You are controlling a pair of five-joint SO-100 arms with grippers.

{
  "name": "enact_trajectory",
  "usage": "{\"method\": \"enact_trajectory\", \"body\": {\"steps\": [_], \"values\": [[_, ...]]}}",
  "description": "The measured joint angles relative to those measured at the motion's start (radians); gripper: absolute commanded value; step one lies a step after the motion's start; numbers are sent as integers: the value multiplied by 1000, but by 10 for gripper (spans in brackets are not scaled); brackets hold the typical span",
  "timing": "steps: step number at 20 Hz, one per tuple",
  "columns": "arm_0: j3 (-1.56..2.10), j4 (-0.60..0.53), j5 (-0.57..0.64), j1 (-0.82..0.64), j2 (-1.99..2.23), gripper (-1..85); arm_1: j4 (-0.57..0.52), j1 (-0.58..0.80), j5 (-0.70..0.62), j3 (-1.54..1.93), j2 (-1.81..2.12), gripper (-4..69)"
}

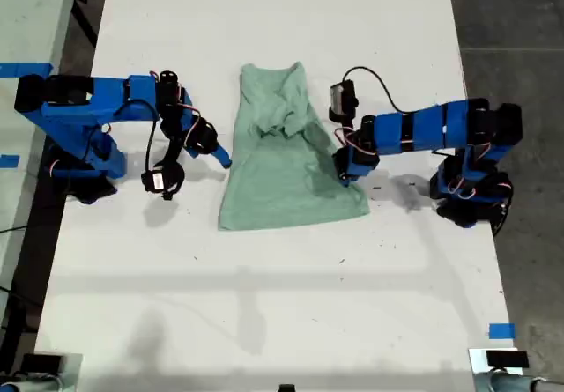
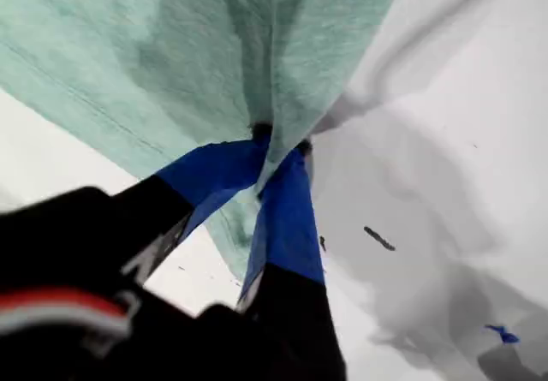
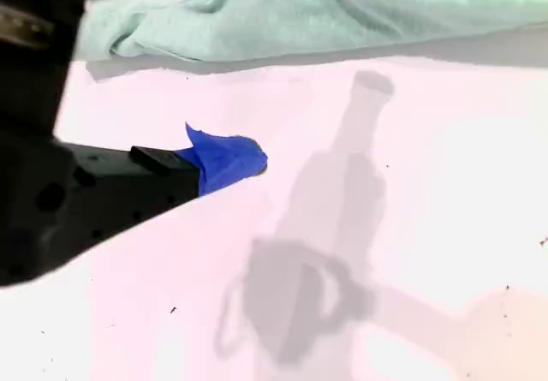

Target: Fold tshirt

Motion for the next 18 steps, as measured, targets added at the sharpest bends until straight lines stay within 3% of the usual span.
{"method": "enact_trajectory", "body": {"steps": [2,5,9,12,13,15,18], "values": [[0,0,-3,0,0,261,103,-14,-5,-98,17,-23],[0,-12,-3,0,0,261,137,-46,14,-296,-20,-23],[0,-17,-3,0,0,260,133,-74,106,-591,-264,-24],[0,-17,-5,0,0,261,17,-74,195,-621,-367,-12],[0,-17,-6,0,0,261,-29,-74,210,-623,-402,18],[0,-17,-9,6,0,261,-80,-72,222,-621,-480,180],[0,-15,-11,9,12,261,-94,-64,224,-673,-572,298]]}}
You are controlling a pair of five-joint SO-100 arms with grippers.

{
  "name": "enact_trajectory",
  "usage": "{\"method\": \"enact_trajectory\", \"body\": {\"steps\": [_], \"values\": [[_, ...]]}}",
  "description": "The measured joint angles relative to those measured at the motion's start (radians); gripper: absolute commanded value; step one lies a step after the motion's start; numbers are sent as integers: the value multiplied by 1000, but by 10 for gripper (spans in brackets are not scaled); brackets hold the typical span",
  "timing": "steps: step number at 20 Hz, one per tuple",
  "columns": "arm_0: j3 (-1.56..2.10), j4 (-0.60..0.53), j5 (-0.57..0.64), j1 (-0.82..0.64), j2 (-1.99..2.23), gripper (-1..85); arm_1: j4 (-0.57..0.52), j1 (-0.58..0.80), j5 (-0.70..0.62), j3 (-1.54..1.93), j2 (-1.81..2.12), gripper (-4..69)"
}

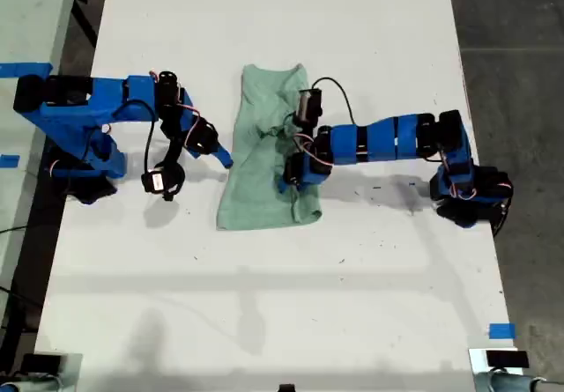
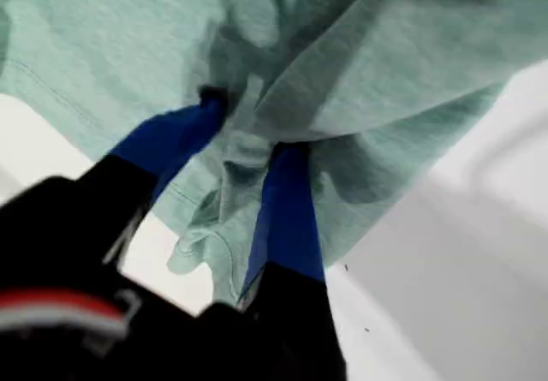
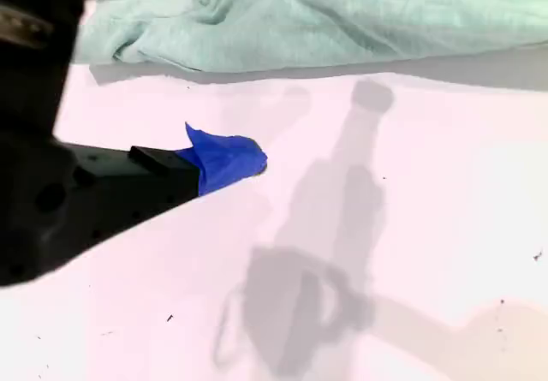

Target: Fold tshirt

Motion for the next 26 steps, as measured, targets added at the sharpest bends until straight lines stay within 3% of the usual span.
{"method": "enact_trajectory", "body": {"steps": [3,12,18,24,26], "values": [[0,0,0,0,2,260,80,-2,14,-61,-12,354],[0,14,-18,32,2,251,433,-26,-38,21,476,325],[-107,9,-26,66,-23,251,448,15,-38,402,862,320],[-176,-121,-38,83,-250,245,426,17,-38,469,910,316],[-169,-190,-55,83,-337,177,417,17,-41,476,910,316]]}}
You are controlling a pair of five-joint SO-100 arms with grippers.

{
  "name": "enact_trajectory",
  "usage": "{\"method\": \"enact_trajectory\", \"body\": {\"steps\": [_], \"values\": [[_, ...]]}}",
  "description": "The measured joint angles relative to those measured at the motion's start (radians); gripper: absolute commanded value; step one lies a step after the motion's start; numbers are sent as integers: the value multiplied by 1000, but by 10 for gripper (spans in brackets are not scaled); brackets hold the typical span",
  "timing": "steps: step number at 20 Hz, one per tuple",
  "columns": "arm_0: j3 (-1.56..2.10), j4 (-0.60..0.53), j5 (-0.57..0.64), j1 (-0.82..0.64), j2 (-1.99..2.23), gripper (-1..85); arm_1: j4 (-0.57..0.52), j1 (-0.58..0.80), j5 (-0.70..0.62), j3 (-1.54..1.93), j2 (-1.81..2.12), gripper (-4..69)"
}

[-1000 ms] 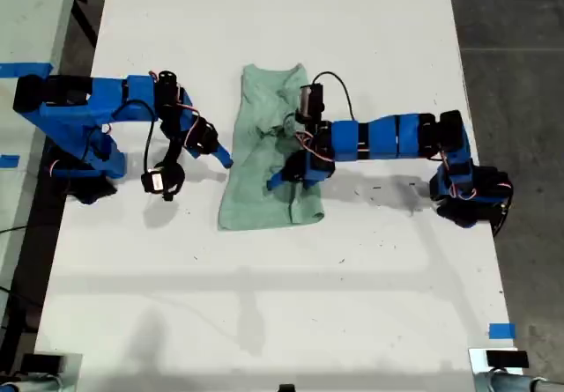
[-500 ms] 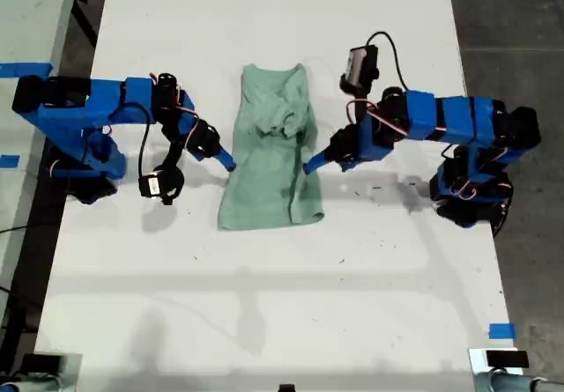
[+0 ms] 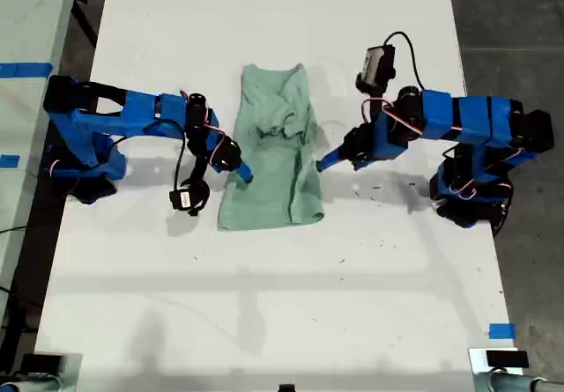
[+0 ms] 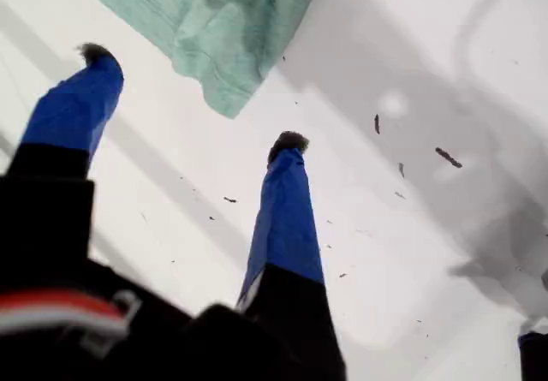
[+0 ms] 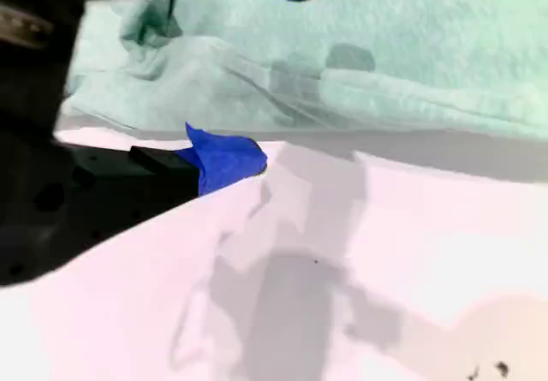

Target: Fold tshirt

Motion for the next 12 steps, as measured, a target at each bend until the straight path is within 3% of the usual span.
{"method": "enact_trajectory", "body": {"steps": [1,3,9,12], "values": [[26,-57,-14,0,-41,68,-3,0,-2,2,0,315],[58,-121,-63,2,-114,1,-6,0,-3,12,2,314],[54,-140,-110,-6,-126,1,-57,-11,0,72,2,311],[40,-98,-112,-8,-121,67,-77,-14,0,84,2,309]]}}
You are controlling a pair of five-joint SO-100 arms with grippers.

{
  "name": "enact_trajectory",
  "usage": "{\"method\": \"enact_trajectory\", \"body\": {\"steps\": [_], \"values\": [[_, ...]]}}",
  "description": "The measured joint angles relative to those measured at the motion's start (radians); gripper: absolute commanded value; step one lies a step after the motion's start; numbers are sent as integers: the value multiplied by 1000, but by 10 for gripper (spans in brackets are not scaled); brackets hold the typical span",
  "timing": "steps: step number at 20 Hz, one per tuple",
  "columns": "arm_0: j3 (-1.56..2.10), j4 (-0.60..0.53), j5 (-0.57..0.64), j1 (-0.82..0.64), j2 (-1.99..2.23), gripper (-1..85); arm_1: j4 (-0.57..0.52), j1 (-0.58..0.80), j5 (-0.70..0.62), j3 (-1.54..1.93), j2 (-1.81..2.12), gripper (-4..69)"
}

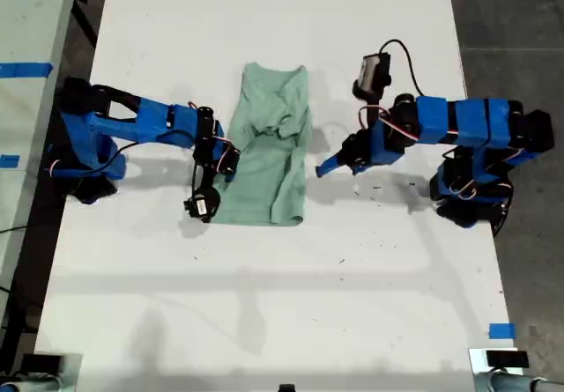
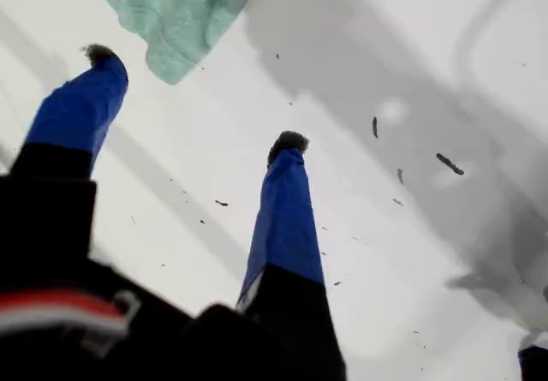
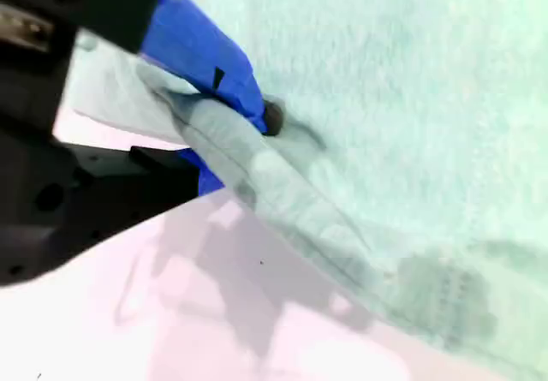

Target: Fold tshirt

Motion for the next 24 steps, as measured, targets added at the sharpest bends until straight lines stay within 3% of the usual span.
{"method": "enact_trajectory", "body": {"steps": [4,6,13,20,24], "values": [[-2,86,0,-11,52,58,-17,-9,-2,12,0,308],[-2,129,0,-23,120,4,-21,-18,6,15,0,307],[-126,222,6,-44,238,0,-29,-43,21,17,0,304],[-529,341,48,-41,-23,0,-38,-69,44,17,0,302],[-630,330,63,-34,-153,0,-38,-81,54,17,0,301]]}}
